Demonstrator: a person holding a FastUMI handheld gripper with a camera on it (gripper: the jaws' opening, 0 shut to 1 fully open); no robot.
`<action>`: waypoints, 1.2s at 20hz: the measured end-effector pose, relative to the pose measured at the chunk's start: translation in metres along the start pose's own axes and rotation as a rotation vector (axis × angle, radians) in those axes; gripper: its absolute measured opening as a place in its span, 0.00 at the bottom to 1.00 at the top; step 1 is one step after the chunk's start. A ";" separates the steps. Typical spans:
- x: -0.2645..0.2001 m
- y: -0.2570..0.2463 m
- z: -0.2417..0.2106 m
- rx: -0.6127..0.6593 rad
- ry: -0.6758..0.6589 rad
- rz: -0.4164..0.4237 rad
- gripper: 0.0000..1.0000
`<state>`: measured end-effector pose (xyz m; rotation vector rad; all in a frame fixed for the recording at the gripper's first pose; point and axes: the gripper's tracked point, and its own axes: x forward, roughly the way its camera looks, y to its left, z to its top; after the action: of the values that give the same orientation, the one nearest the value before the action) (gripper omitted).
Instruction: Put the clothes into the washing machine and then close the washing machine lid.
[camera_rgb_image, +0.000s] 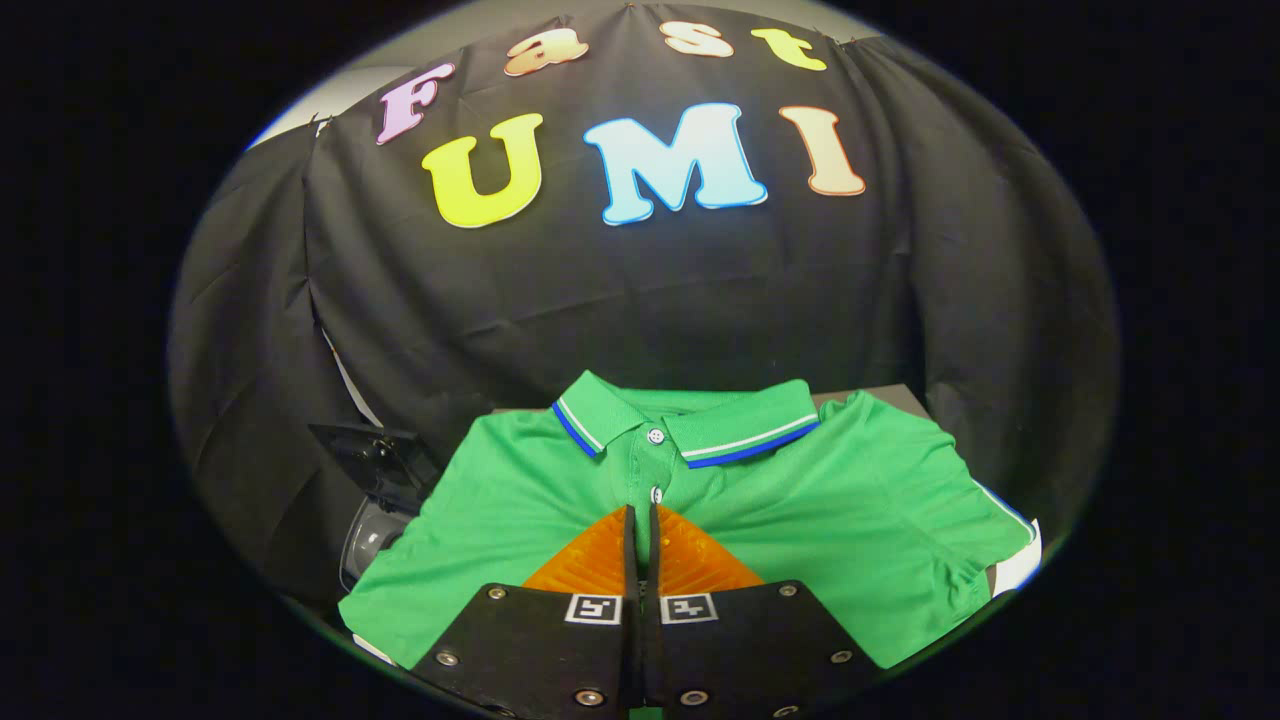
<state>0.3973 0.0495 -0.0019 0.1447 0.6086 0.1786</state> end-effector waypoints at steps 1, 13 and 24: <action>-0.003 0.004 0.005 0.009 -0.019 0.004 0.00; -0.036 0.082 0.049 0.087 -0.160 0.092 0.00; -0.046 0.194 0.063 0.065 -0.220 0.219 0.00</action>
<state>0.3724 0.2238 0.1113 0.2908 0.3789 0.3503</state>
